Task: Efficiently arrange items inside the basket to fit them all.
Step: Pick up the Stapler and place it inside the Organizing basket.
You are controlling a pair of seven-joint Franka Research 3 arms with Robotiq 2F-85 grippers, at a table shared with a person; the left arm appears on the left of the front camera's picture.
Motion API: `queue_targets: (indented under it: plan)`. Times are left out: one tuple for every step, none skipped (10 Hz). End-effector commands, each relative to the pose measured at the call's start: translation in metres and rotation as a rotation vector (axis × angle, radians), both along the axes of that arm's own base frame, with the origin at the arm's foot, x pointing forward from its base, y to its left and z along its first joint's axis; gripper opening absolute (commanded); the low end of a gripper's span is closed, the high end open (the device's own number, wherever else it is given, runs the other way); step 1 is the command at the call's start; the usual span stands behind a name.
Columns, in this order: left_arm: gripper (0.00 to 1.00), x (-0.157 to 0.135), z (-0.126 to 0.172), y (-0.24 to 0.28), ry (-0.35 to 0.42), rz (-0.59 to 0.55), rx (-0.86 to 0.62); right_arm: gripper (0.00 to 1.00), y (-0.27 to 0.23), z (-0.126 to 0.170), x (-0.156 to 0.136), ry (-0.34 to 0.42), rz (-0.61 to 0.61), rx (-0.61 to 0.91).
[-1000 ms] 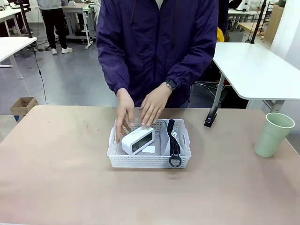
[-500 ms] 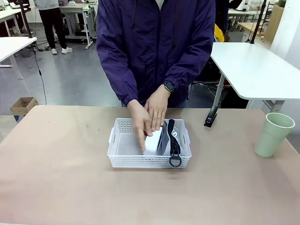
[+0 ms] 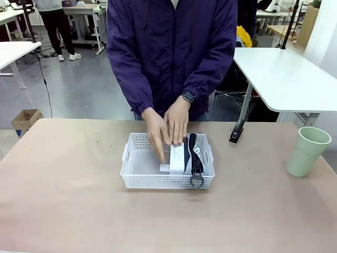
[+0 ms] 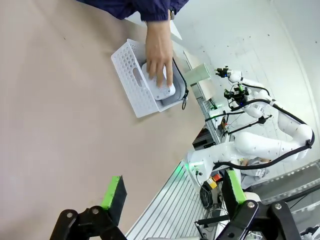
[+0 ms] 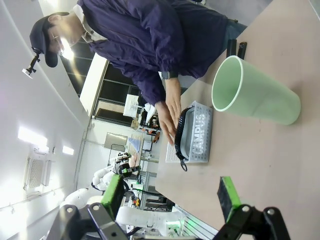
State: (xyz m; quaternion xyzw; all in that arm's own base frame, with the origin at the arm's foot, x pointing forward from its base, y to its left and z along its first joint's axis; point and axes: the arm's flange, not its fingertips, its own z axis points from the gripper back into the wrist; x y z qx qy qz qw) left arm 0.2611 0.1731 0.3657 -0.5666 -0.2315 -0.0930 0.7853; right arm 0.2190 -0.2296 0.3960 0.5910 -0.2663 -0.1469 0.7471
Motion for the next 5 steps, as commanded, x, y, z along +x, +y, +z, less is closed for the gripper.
queue_targets:
  plan:
    - [1.0, -0.0016, 0.0038, -0.0012, 0.01, 0.002, -0.016, 1.0, -0.0015, 0.0006, -0.0018, -0.029, 0.003, -0.002]
    - [1.0, -0.0016, 0.0038, -0.0012, 0.01, 0.002, -0.016, 1.0, -0.0015, 0.0006, -0.0018, -0.029, 0.003, -0.002]
    - [1.0, -0.0016, 0.0038, -0.0012, 0.01, 0.002, -0.016, 1.0, -0.0015, 0.0006, -0.0018, -0.029, 0.003, -0.002]
    - [1.0, -0.0016, 0.0038, -0.0012, 0.01, 0.002, -0.016, 1.0, -0.0015, 0.0006, -0.0018, -0.029, 0.003, -0.002]
    - [1.0, -0.0016, 0.0038, -0.0012, 0.01, 0.002, -0.016, 1.0, -0.0015, 0.0006, -0.0018, -0.029, 0.003, -0.002]
